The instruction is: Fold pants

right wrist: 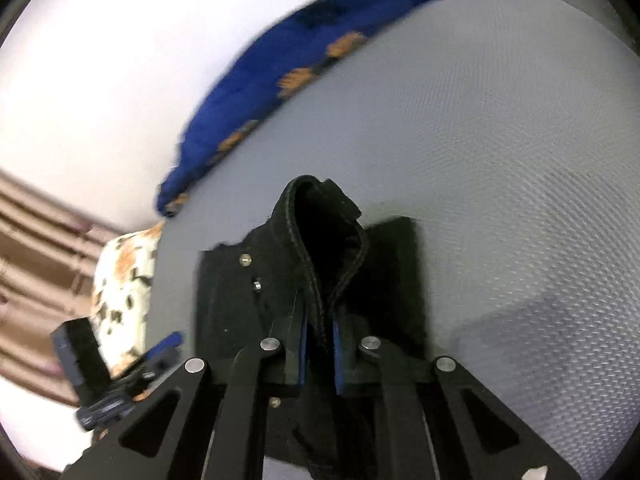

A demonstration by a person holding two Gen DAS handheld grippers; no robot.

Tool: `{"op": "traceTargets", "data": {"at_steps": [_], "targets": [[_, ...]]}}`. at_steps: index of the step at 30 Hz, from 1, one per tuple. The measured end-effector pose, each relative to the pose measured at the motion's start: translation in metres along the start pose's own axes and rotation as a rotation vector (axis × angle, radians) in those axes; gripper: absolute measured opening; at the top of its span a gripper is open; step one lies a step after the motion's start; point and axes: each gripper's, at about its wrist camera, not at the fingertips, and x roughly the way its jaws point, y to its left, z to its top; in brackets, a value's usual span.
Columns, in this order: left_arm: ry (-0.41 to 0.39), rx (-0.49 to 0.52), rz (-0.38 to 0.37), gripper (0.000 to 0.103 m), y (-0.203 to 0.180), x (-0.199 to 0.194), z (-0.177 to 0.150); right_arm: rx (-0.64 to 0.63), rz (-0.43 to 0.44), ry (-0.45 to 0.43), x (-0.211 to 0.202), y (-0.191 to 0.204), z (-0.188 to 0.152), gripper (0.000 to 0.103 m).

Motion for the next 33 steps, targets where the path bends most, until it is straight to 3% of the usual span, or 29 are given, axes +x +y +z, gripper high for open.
{"op": "traceTargets", "data": {"at_steps": [6, 12, 16, 19, 21, 27, 30, 33], "targets": [[0.019, 0.051, -0.025, 0.08, -0.015, 0.007, -0.004, 0.018, -0.021, 0.023, 0.0, -0.008, -0.001, 0.025], [0.042, 0.121, -0.083, 0.08, -0.035, 0.014, -0.007, -0.032, -0.061, 0.015, -0.037, -0.008, -0.016, 0.027], [0.096, 0.165, -0.099, 0.08, -0.044, 0.026, -0.017, -0.019, -0.049, 0.056, -0.044, -0.01, -0.037, 0.026], [0.108, 0.188, -0.095, 0.08, -0.048, 0.028, -0.024, -0.049, -0.086, 0.049, -0.046, -0.003, -0.05, 0.012], [0.121, 0.189, -0.103, 0.08, -0.049, 0.03, -0.027, -0.045, -0.08, 0.034, -0.051, -0.001, -0.053, 0.01], [0.152, 0.185, -0.114, 0.08, -0.048, 0.03, -0.037, -0.093, -0.125, 0.013, -0.07, 0.017, -0.07, 0.009], [0.175, 0.198, -0.113, 0.08, -0.046, 0.032, -0.046, -0.094, -0.188, 0.053, -0.056, 0.006, -0.076, 0.009], [0.183, 0.222, -0.091, 0.079, -0.049, 0.033, -0.053, -0.055, -0.172, 0.065, -0.048, -0.003, -0.076, 0.009]]}}
